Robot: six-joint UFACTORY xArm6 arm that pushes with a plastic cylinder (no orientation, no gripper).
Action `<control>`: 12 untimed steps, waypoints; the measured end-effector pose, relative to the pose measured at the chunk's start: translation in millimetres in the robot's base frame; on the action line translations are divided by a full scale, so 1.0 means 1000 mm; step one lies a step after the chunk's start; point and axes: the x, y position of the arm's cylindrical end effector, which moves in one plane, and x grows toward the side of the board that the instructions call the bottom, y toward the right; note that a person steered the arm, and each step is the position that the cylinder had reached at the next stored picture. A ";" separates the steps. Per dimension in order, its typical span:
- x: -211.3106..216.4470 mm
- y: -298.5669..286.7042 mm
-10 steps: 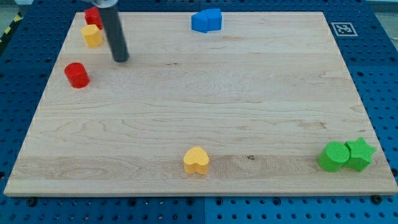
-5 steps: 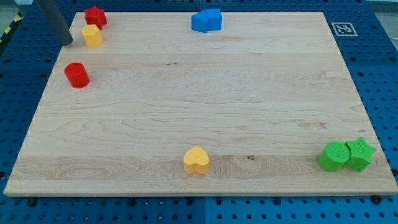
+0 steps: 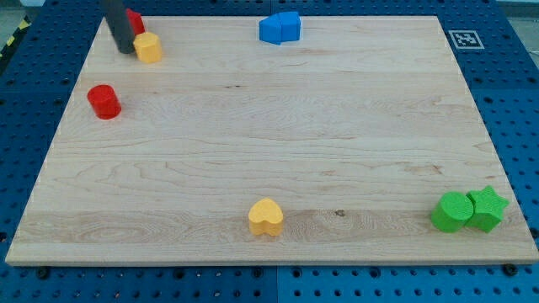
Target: Slide the hexagon to the right of the heart
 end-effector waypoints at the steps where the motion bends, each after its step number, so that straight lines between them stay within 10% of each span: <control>1: 0.000 0.049; 5: 0.001 0.151; 12: 0.182 0.161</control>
